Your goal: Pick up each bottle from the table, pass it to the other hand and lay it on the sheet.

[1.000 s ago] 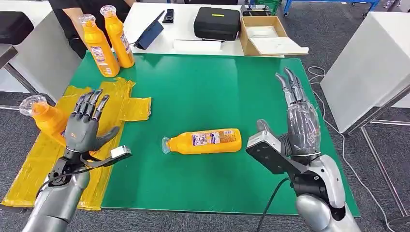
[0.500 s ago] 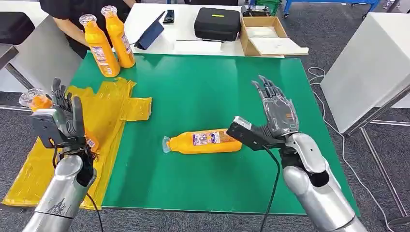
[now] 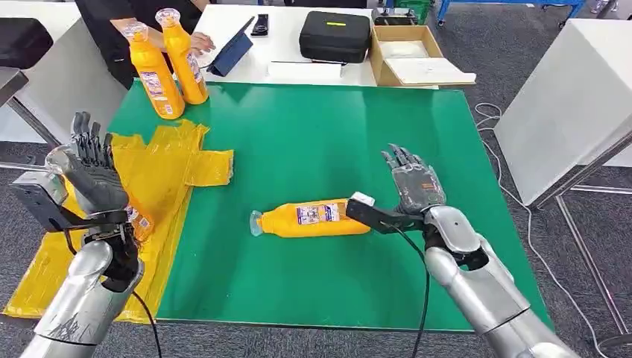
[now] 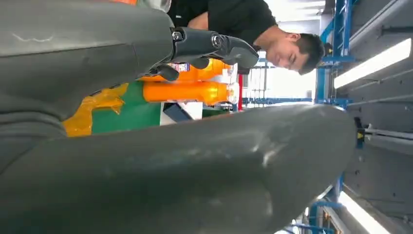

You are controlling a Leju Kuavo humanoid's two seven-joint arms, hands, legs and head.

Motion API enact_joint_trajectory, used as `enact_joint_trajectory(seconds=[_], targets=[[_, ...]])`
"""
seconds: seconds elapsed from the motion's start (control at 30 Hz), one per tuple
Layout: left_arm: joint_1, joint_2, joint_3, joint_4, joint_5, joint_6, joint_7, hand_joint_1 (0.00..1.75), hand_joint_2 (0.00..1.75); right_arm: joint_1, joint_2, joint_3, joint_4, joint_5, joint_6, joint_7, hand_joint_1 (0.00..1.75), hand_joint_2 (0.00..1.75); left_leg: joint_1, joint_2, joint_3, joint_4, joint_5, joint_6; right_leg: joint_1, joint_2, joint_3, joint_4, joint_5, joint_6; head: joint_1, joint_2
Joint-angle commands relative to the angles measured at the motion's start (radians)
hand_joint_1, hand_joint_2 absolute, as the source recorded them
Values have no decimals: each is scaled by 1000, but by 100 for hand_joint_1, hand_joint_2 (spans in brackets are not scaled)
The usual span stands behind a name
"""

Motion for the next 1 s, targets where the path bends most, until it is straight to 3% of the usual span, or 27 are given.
enact_joint_trajectory(seconds=[0.03, 0.17, 0.63, 0.77, 1.0], targets=[[4, 23, -45, 7, 8, 8, -5, 0, 0, -68, 51, 111, 138, 2, -3, -2, 0, 0, 1, 0, 3, 0, -1, -4, 0, 3, 2, 0, 0, -2, 0, 0], [74, 31, -18, 4, 26, -19, -52, 0, 0, -16, 94, 131, 144, 12, -29, 23, 0, 0, 2, 1, 5, -1, -2, -5, 1, 5, 4, -1, 0, -2, 0, 0], [159, -15, -17, -90, -19, 25, -65, 0, 0, -4, 107, 140, 140, 23, -54, -4, 0, 0, 1, -1, 2, 0, -1, -5, 1, 3, 1, -1, -1, -2, 0, 0], [171, -43, -27, -124, -56, 37, -51, 0, 0, -4, 72, 145, 120, 21, -46, -8, 0, 0, 1, -3, 2, 0, -1, -5, 1, 1, 2, -1, -1, -2, 0, 0], [178, -11, 9, -115, -39, 20, -38, 0, 0, 2, 94, 144, 91, 21, -18, 7, 0, 0, 2, -1, 3, 1, -2, -6, 1, 4, 2, 0, -1, -3, 0, 0]])
